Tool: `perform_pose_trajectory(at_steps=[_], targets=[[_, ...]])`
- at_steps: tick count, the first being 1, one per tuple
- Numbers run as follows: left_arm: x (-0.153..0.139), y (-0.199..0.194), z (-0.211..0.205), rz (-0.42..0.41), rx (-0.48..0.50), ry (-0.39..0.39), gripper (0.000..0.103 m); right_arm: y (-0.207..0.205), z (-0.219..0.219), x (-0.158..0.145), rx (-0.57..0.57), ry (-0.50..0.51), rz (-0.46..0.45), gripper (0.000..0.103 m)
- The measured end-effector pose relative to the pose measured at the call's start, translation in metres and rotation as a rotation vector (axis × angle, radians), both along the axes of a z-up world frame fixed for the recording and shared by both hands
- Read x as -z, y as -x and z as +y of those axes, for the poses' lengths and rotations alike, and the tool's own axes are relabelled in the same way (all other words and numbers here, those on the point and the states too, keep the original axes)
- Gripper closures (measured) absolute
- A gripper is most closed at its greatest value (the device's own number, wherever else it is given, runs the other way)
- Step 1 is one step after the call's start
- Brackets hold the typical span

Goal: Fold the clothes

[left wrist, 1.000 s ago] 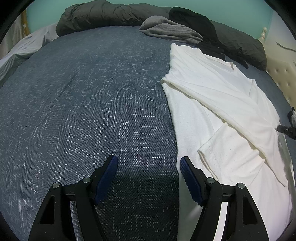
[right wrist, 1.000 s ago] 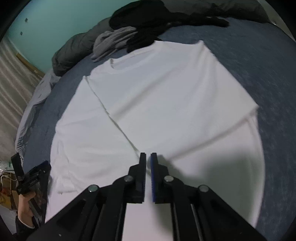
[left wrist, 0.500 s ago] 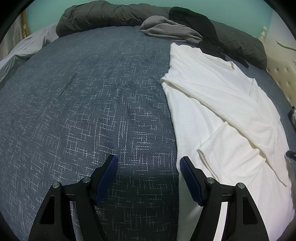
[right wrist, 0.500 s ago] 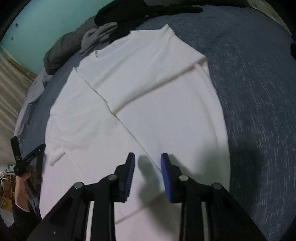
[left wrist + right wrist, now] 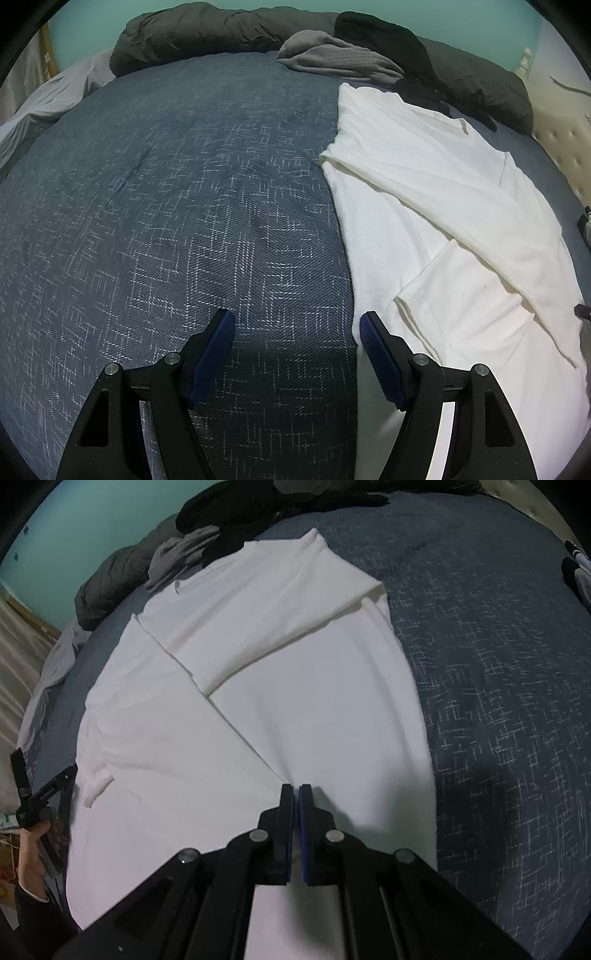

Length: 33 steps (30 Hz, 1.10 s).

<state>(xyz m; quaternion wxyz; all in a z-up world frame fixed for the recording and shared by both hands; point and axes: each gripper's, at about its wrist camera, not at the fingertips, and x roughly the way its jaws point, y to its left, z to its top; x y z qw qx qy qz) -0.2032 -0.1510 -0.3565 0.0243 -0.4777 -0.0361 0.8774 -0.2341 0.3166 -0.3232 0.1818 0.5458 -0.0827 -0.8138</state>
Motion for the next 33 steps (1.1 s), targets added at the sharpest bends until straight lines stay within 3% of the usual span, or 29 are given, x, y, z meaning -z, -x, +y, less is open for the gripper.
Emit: perform_pose_trajectory(at_steps=[7, 12, 21, 23, 26, 28, 30, 33], targets=[[-0.004, 0.004, -0.008, -0.01, 0.002, -0.006, 0.029, -0.009, 0.013, -0.018, 0.02, -0.025, -0.007, 0.1], [-0.026, 0.002, -0.016, -0.002, -0.011, -0.016, 0.029, -0.027, 0.033, -0.034, 0.033, -0.014, 0.002, 0.1], [-0.06, -0.053, -0.021, -0.028, 0.025, -0.025, 0.029, -0.055, 0.043, -0.05, 0.03, 0.014, 0.004, 0.098], [-0.061, -0.064, -0.018, -0.044, 0.035, -0.03, 0.029, -0.064, 0.046, -0.054, 0.022, 0.012, 0.007, 0.094], [-0.066, -0.085, -0.015, -0.063, 0.056, -0.033, 0.029, -0.078, 0.05, -0.061, 0.011, 0.01, 0.014, 0.071], [-0.068, -0.1, -0.016, -0.072, 0.063, -0.051, 0.029, -0.083, 0.053, -0.063, 0.016, 0.018, 0.014, 0.065], [-0.071, -0.116, -0.018, -0.079, 0.062, -0.07, 0.028, -0.088, 0.055, -0.065, 0.023, 0.019, 0.01, 0.052], [-0.073, -0.132, -0.019, -0.084, 0.06, -0.068, 0.028, -0.096, 0.059, -0.07, 0.027, 0.02, 0.017, 0.05]])
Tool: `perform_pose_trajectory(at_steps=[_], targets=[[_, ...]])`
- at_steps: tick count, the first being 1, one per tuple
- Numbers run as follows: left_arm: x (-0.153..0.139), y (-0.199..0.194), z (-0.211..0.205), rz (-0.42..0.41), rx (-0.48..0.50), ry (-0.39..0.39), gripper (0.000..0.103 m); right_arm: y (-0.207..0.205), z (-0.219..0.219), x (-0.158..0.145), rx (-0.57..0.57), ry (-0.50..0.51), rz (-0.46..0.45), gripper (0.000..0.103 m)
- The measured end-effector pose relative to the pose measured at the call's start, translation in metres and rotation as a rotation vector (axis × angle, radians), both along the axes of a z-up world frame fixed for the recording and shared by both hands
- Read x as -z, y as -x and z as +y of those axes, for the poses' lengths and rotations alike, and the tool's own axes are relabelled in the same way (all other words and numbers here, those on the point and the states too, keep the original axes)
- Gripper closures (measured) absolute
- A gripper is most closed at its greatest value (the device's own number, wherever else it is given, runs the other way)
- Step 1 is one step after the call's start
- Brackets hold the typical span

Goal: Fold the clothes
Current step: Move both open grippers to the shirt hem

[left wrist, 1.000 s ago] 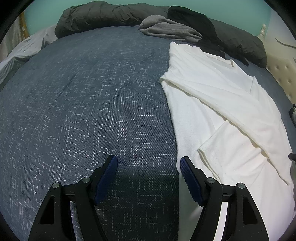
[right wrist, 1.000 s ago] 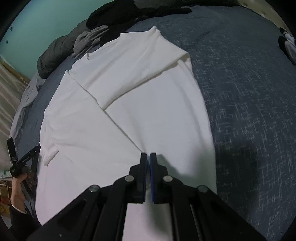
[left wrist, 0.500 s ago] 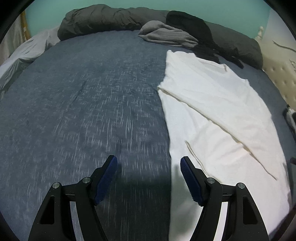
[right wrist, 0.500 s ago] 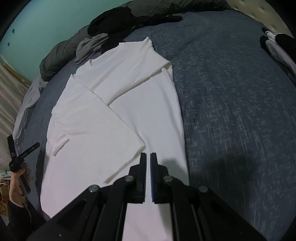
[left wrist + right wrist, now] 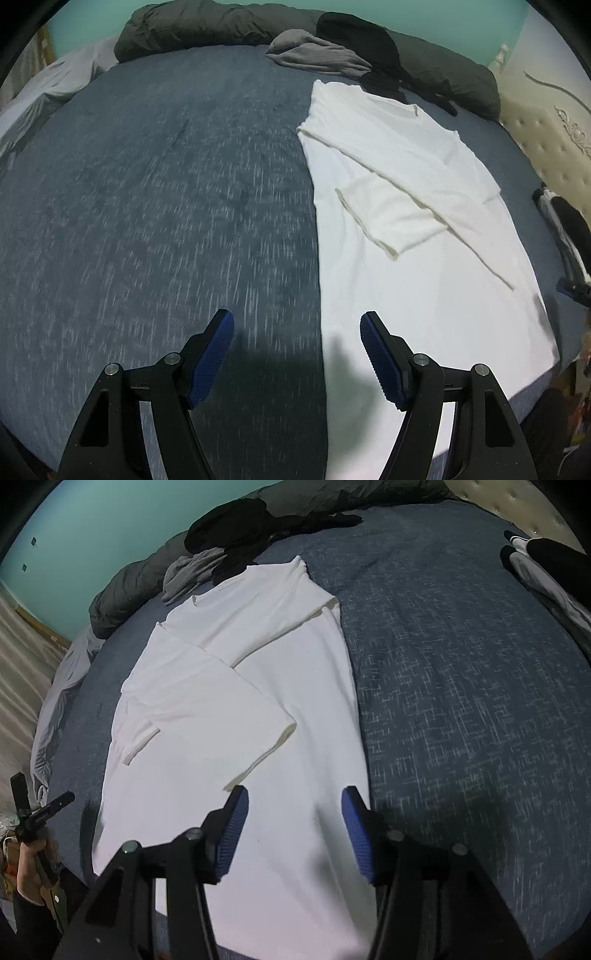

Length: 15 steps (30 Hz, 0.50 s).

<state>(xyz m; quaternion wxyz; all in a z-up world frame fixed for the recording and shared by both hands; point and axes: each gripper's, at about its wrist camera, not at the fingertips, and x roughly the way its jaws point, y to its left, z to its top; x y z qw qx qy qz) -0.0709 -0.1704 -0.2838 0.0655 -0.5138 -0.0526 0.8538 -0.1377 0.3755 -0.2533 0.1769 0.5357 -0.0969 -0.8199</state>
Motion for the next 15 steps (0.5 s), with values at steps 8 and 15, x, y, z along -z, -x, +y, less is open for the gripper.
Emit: perform_pose_trajectory(at_steps=[8, 15], targets=[[-0.001, -0.03, -0.006, -0.05, 0.019, -0.062, 0.028, -0.017, 0.011, 0.0, 0.008, 0.001, -0.019, 0.036], [0.0, -0.05, -0.011, -0.091, 0.021, -0.07, 0.028, -0.035, 0.018, 0.012, -0.024, -0.041, -0.068, 0.032]])
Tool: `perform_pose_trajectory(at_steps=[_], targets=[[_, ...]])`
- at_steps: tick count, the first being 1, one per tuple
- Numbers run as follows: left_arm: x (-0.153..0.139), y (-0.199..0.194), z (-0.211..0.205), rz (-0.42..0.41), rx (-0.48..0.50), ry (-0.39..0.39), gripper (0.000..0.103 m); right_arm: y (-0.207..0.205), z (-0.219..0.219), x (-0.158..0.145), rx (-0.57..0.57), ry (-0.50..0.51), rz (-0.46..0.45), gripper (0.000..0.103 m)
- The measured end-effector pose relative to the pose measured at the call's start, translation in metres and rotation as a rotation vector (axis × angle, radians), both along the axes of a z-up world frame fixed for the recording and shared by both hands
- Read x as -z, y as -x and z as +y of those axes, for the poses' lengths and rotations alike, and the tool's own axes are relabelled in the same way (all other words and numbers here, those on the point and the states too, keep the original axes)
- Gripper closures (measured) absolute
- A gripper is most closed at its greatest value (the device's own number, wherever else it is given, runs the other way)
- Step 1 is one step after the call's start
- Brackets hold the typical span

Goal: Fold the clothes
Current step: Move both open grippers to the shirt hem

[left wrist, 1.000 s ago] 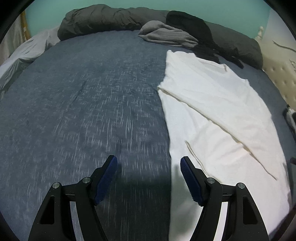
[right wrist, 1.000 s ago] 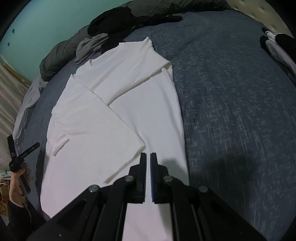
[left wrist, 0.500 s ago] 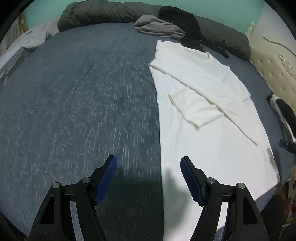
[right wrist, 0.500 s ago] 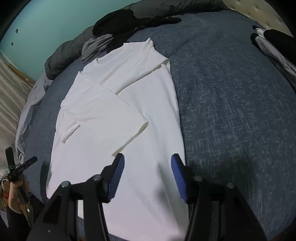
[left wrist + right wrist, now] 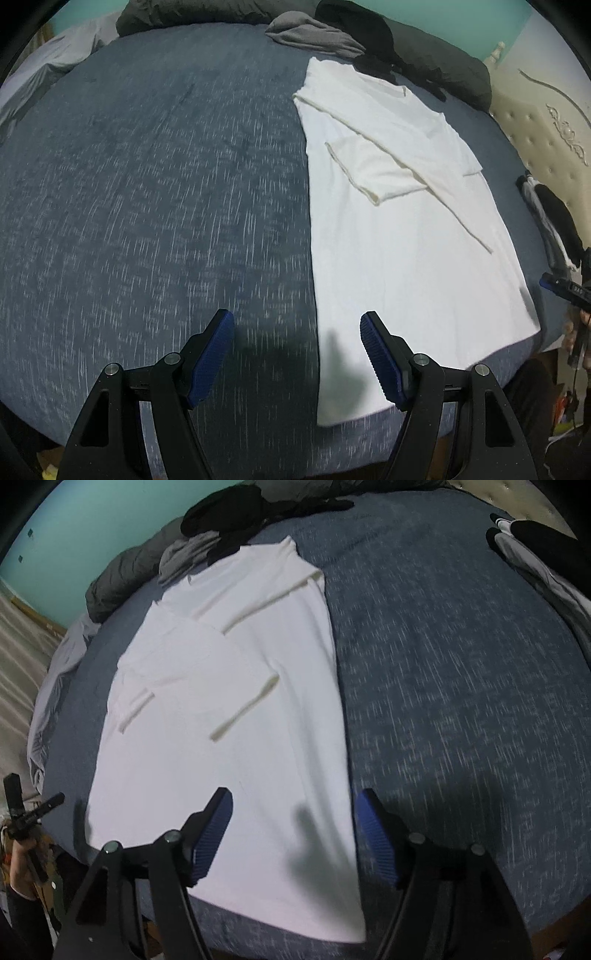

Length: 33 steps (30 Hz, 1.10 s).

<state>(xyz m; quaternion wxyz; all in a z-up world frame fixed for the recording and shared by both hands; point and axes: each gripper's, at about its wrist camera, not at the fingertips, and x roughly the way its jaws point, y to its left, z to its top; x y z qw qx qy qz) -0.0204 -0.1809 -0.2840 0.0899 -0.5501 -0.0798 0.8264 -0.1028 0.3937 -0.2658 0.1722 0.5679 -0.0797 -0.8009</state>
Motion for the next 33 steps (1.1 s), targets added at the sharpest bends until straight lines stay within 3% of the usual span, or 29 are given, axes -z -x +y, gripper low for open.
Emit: perform_pose_trajectory(at_steps=[11, 33], targets=[[0.008, -0.024, 0.015, -0.059, 0.055, 0.005, 0.028, -0.029, 0.011, 0.005, -0.053, -0.027, -0.04, 0.032], [0.031, -0.035, 0.027, -0.126, 0.08, -0.025, 0.028, -0.053, 0.043, 0.017, 0.009, -0.009, -0.075, 0.032]])
